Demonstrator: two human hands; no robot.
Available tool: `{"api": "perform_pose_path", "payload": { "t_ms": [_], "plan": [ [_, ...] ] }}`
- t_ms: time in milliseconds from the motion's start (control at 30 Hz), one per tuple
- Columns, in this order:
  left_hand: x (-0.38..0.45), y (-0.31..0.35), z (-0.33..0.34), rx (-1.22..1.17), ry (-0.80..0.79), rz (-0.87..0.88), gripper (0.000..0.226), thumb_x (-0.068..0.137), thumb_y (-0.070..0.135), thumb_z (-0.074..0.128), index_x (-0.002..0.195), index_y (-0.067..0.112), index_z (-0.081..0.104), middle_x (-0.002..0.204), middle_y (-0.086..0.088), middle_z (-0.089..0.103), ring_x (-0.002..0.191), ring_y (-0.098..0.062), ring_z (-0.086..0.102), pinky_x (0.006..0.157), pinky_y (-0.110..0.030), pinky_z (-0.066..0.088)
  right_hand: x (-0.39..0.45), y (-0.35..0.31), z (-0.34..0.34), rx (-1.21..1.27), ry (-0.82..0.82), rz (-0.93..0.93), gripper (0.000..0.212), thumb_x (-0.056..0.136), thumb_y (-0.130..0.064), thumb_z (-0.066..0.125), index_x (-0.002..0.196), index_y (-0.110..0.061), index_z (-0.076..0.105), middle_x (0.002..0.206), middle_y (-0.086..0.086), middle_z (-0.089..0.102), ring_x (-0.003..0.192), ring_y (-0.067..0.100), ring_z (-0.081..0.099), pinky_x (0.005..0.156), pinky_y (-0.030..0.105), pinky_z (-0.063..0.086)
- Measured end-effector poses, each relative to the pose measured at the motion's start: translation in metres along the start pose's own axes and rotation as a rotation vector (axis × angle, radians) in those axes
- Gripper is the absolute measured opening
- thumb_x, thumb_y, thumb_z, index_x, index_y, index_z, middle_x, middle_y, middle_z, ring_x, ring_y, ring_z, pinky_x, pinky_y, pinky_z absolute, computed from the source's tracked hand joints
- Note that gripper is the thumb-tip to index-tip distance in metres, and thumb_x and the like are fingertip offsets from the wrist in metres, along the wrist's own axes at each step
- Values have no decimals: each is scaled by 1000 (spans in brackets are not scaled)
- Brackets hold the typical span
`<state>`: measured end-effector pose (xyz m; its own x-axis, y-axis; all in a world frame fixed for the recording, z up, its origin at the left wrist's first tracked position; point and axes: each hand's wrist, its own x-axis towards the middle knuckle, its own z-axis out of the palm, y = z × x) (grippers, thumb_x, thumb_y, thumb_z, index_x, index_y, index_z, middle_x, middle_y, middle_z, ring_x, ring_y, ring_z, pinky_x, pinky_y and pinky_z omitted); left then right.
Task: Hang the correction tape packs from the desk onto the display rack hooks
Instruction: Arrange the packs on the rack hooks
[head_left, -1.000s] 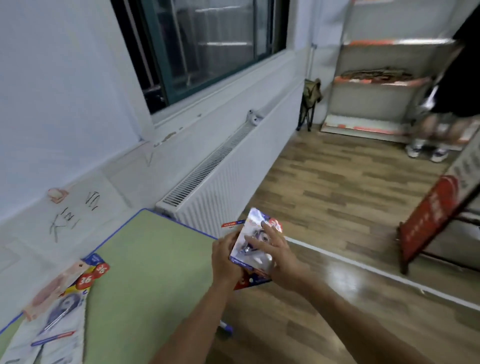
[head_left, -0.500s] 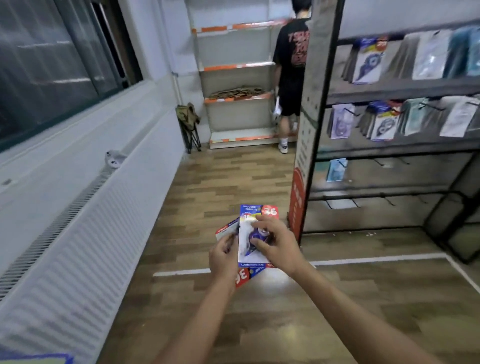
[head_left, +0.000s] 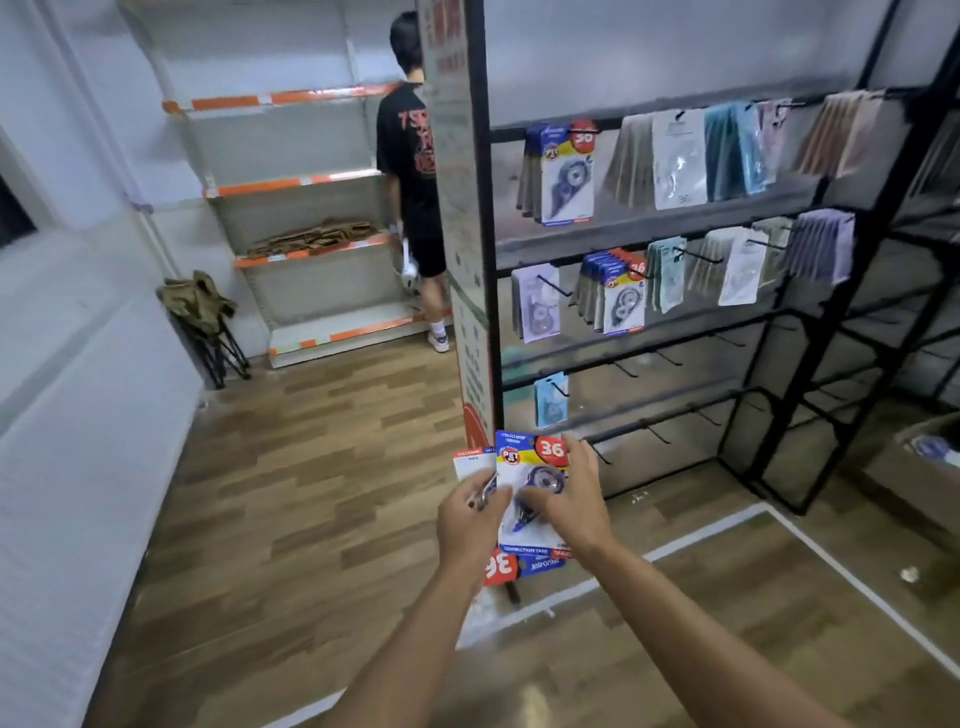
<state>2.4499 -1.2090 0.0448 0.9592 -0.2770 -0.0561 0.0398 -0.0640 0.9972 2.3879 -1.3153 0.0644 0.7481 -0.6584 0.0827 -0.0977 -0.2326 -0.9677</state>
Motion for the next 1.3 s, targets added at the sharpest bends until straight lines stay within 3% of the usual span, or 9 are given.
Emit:
{"api": "perform_pose_path", "payload": {
  "t_ms": [133,300,467,633,733,900,1000,1133,1300],
  "plan": [
    [46,10,38,69,-86,66,23,82,6,71,99,21,67,92,10,68,80,8,61,68,-3,44,62,7,-16,178,127,143,49,81,-14,72,120,-12,44,116,8,60,103,18,62,96,39,49],
    [101,23,97,88,-149,130,27,80,5,73,96,26,68,91,14,69,80,4,63,73,-8,46,142,21,-51,286,233,203,50,83,-12,71,122,-14,40,116,9,61,106,24,62,97,46,48],
    [164,66,164,96,-71,272,28,79,8,75,105,17,72,98,5,71,86,-5,65,82,-23,51,234,-2,-98,352,191,59,52,81,-14,74,119,-24,41,100,-6,59,79,-4,64,67,13,53],
    [218,135,218,51,95,473,20,88,13,66,107,17,72,95,14,68,87,12,62,74,-5,46,326,-66,-140,258,132,-212,65,79,-19,76,134,-24,42,116,-2,58,95,4,61,85,23,50],
    [242,167,232,22,268,533,21,92,11,58,107,15,72,102,7,69,94,-2,64,84,-19,51,365,-104,-154,220,90,-364,65,78,-20,76,134,-26,43,107,-10,58,84,-8,61,73,11,50],
    [267,198,236,1,459,593,21,93,11,57,107,16,71,107,0,69,100,-14,64,90,-33,52,400,-144,-160,134,62,-507,66,82,-26,72,139,-27,39,119,-10,49,99,2,55,83,18,49],
    [275,204,234,4,513,629,20,94,11,56,107,18,70,107,0,69,100,-13,63,89,-32,52,406,-154,-159,81,71,-568,67,83,-27,71,141,-26,37,129,-1,49,107,7,53,88,24,50],
    [283,204,231,11,527,662,20,94,12,56,108,19,69,107,0,68,95,-1,62,77,-7,46,408,-155,-158,32,129,-617,70,83,-25,72,143,-22,36,131,2,48,114,9,49,101,31,44],
    [284,208,229,14,571,705,19,93,16,55,106,25,66,103,6,67,95,-5,62,81,-19,49,412,-158,-157,-42,140,-579,69,85,-27,69,145,-24,35,128,3,48,106,4,42,95,23,40]
  ]
}}
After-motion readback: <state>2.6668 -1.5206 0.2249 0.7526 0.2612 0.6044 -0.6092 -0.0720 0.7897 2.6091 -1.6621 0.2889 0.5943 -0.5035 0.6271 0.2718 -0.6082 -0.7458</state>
